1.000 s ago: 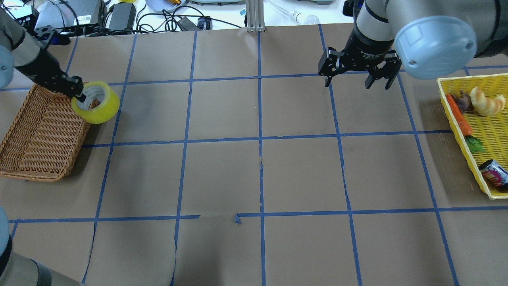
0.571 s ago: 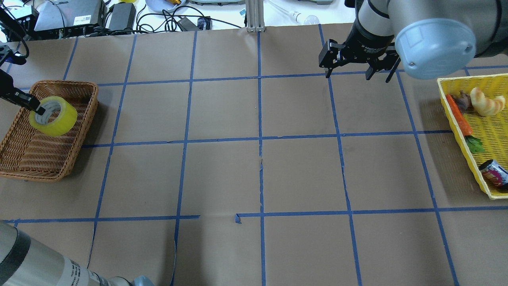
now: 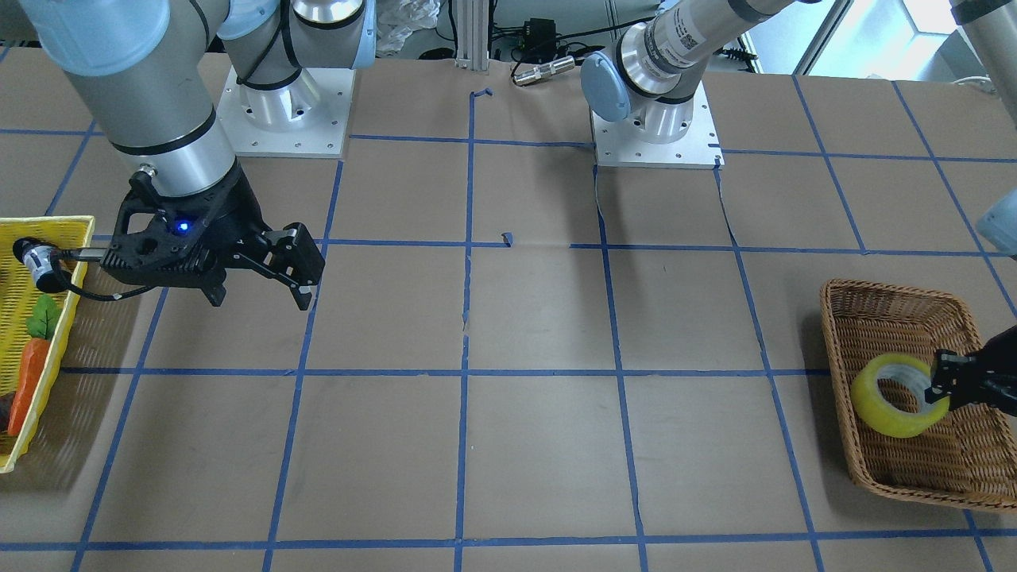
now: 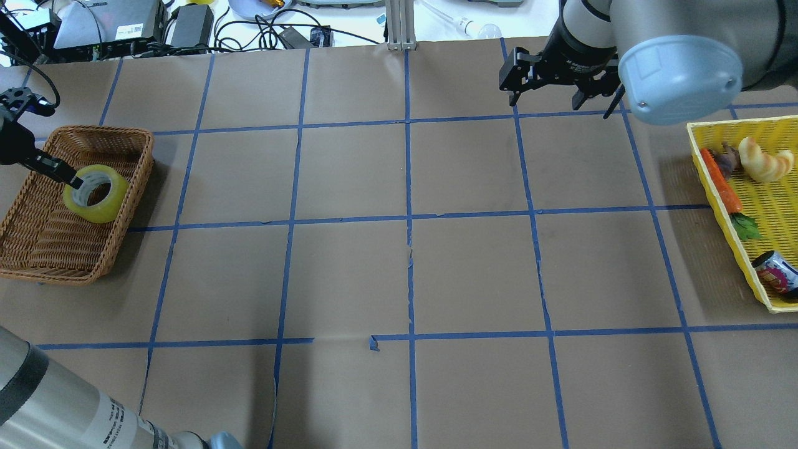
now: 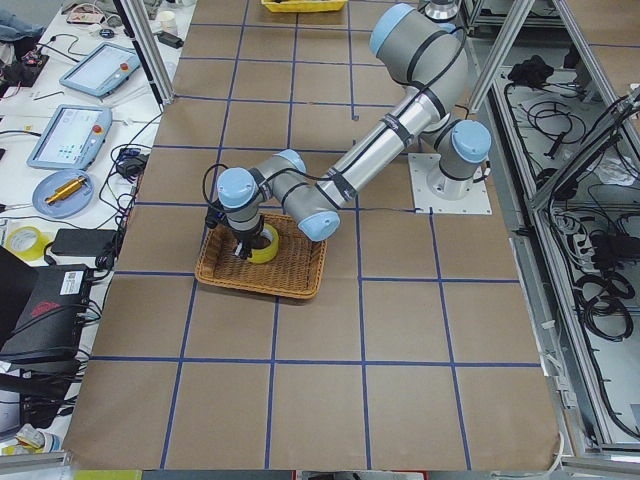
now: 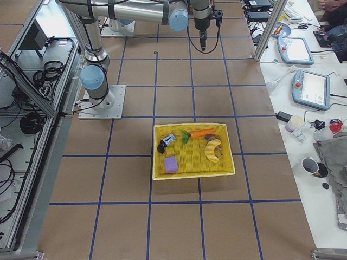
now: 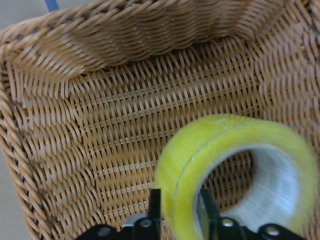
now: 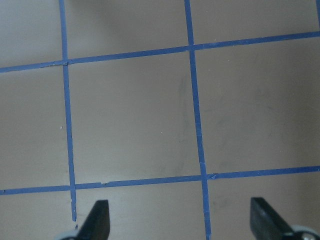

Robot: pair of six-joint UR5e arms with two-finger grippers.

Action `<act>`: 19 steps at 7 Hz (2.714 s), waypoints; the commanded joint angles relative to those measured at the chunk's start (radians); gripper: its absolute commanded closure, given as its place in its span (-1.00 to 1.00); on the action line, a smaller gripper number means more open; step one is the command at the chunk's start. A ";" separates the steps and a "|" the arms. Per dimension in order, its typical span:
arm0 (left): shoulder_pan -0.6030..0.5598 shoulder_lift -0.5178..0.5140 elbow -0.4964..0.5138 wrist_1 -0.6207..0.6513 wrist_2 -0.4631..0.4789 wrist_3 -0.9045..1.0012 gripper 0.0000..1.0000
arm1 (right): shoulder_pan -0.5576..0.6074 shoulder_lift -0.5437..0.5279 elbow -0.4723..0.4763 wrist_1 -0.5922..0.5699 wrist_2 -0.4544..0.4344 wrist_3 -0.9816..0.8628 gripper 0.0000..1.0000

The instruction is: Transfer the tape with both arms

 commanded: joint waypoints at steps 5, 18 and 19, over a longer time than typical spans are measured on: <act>-0.243 0.216 0.004 -0.226 0.007 -0.430 -1.00 | -0.008 -0.037 -0.015 0.115 -0.041 -0.010 -1.00; -0.679 0.604 -0.060 -0.420 0.020 -1.104 -1.00 | -0.002 -0.116 -0.012 0.319 -0.031 -0.197 -1.00; -0.681 0.606 -0.059 -0.419 0.019 -1.104 -1.00 | 0.004 -0.114 -0.007 0.325 -0.043 -0.197 -1.00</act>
